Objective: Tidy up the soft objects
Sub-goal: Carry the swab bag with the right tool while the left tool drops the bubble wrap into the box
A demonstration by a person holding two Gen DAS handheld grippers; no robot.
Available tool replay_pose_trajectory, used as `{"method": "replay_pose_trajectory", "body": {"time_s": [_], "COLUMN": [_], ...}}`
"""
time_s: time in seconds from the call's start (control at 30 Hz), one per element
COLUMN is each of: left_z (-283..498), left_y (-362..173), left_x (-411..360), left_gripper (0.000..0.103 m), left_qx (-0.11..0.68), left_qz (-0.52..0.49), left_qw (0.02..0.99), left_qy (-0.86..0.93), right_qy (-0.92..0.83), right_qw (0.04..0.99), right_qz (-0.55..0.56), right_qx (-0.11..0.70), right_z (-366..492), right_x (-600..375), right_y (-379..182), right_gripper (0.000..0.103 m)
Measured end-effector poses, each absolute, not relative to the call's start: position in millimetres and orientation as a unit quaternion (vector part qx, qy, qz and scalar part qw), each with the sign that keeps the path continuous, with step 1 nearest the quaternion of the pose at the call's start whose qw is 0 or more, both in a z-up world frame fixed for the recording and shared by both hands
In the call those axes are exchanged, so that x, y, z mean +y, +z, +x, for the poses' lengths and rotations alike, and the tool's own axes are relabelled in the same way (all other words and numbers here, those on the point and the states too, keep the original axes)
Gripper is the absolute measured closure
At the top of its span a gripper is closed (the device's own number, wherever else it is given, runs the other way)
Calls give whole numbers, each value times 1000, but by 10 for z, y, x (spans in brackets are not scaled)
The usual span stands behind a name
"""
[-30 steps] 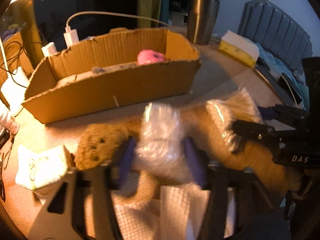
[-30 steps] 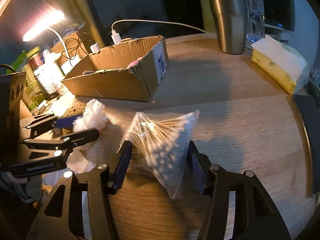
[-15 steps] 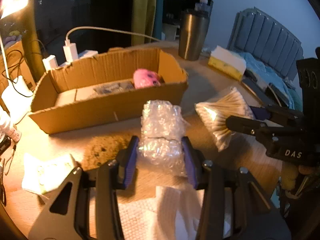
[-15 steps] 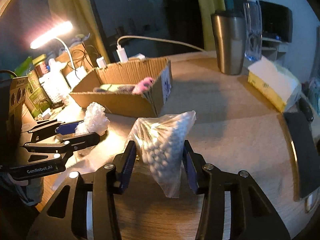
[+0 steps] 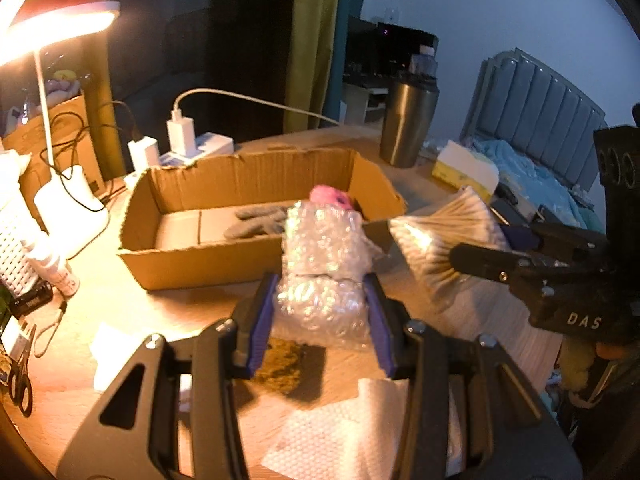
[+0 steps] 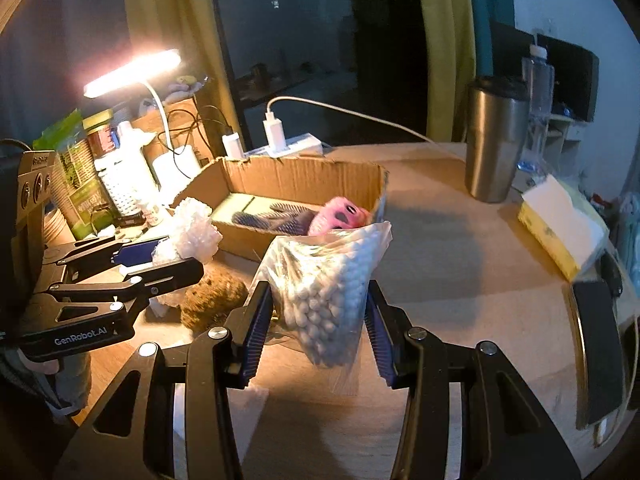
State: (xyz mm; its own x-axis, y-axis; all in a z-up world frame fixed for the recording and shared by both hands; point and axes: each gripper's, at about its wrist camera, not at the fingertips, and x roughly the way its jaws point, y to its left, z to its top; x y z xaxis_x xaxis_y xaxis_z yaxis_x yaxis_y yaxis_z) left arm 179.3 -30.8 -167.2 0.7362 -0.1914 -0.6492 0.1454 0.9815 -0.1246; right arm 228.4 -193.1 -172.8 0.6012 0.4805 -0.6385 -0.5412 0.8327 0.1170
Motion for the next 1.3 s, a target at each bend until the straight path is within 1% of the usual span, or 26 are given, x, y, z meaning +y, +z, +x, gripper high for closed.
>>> {"method": "replay_pose_trajectory", "body": {"time_s": [0.53, 0.9, 1.2, 1.23, 1.27, 1.3], "left_z": [1773, 1976, 2350, 2382, 2429, 2468], "left_y": [-1474, -1343, -1497, -1524, -1565, -1602], "left_x": [253, 565, 646, 652, 661, 671], "left_gripper": [59, 59, 57, 51, 48, 40], "left_qx": [313, 294, 305, 308, 312, 317], "left_qz": [-56, -63, -56, -56, -58, -59], "left_qw": [945, 952, 950, 950, 948, 946], "left_qy": [-74, -55, -27, -26, -26, -24], "right_qy": [295, 302, 307, 308, 308, 309], "right_qw": [899, 903, 898, 897, 896, 896], "right_qz": [-67, -69, -60, -59, -59, -60], "right_qx": [318, 297, 309, 311, 313, 314], "right_z": [2372, 2592, 2840, 2868, 2904, 2927], "right_x": [-1373, -1098, -976, -966, -951, -937], "right_y": [-1484, -1258, -1353, -1366, -1381, -1392], "right_gripper": [55, 55, 55, 55, 55, 55]}}
